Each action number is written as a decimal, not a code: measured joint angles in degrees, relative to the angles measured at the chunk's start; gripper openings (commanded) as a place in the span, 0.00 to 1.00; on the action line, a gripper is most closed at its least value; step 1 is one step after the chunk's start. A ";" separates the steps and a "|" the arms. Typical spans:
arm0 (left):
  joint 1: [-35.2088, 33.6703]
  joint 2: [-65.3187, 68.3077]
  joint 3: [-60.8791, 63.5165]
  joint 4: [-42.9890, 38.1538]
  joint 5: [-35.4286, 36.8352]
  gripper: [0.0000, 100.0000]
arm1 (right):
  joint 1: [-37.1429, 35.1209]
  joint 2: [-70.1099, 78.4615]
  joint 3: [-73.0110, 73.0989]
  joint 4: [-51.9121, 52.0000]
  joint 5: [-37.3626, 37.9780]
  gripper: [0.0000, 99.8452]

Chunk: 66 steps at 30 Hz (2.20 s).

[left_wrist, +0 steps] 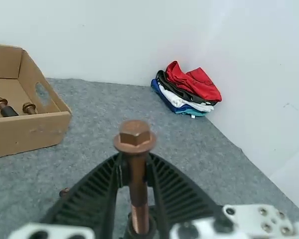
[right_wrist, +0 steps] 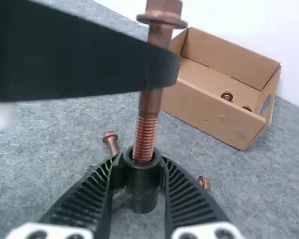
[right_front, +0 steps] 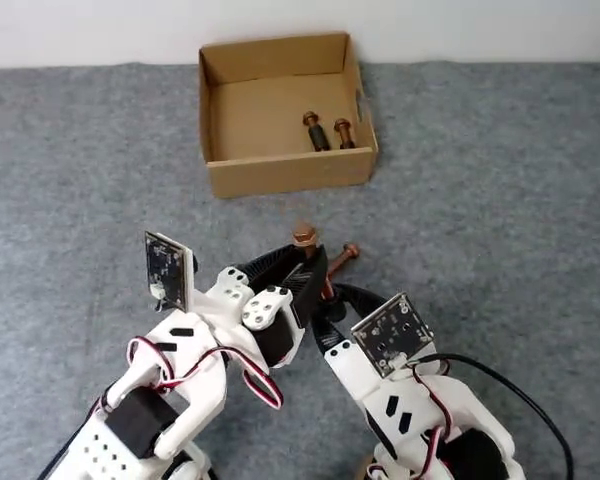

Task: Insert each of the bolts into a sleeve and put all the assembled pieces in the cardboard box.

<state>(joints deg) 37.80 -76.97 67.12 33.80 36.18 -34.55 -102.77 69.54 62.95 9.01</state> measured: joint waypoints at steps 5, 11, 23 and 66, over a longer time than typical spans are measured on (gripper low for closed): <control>3.60 -0.44 0.53 0.62 -0.44 0.00 | 0.00 0.09 0.00 0.09 0.00 0.01; 7.38 -0.53 0.53 10.99 -8.35 0.04 | -0.35 0.09 0.00 0.09 0.00 0.01; 6.95 -0.79 -2.46 21.45 -14.07 0.28 | -0.44 -0.44 0.09 0.35 0.53 0.01; -44.48 -0.09 24.62 15.56 -34.81 0.00 | 17.05 83.87 -55.82 -15.82 -23.65 0.01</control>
<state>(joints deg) -6.68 -77.05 91.74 49.36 1.36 -17.49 -18.90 13.71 47.12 -14.64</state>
